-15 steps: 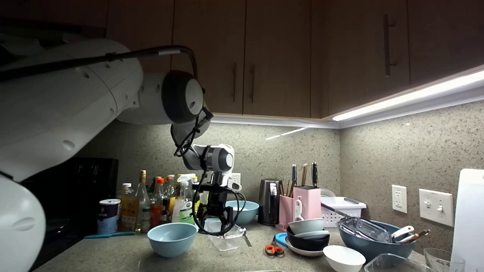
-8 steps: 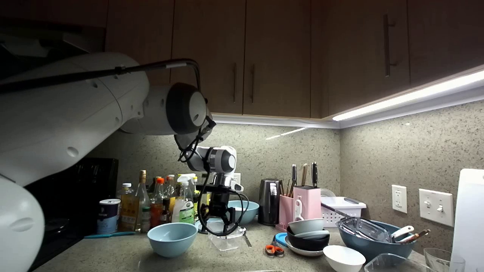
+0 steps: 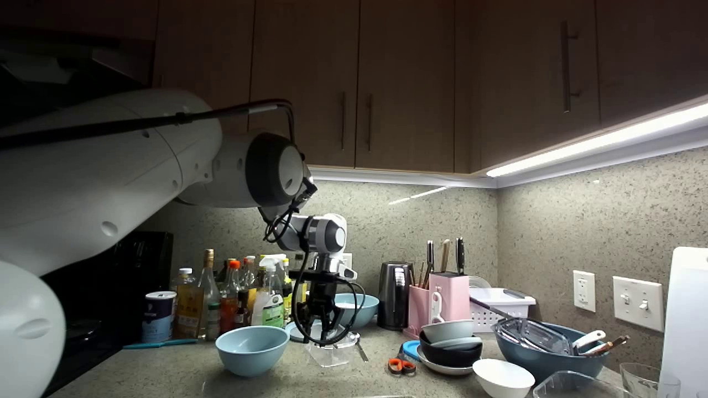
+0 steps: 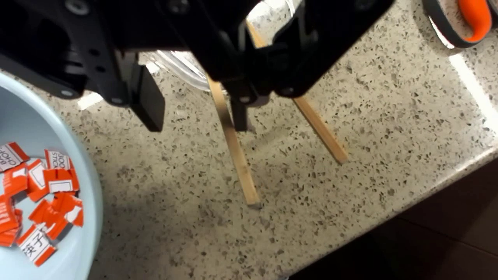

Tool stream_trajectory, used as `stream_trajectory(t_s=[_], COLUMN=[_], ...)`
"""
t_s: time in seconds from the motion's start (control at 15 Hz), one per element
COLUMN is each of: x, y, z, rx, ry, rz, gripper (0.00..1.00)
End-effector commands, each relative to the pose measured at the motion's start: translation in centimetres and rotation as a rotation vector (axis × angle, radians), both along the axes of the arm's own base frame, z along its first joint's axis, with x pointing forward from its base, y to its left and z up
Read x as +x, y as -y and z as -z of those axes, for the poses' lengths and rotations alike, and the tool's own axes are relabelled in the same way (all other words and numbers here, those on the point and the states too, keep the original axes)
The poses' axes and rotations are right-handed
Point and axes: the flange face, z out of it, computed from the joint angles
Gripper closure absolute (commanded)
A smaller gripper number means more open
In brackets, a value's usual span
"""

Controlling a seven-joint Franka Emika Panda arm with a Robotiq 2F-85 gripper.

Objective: Remove the chopsticks from the clear bowl and place them in the blue bowl on the left

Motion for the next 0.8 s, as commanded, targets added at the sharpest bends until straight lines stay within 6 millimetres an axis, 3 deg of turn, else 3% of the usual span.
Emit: stream_trajectory(t_s=[0.0, 0.13, 0.27, 0.73], x=[0.4, 0.6, 0.7, 0.9], y=[0.2, 0.2, 0.2, 0.5], z=[-0.5, -0.7, -0.9, -1.5], rx=[0.000, 0.002, -0.002, -0.003], ry=[-0.008, 0.000, 0.009, 0.021], rz=[0.002, 0.003, 0.012, 0.026], gripper=[0.81, 0.94, 1.00, 0.98])
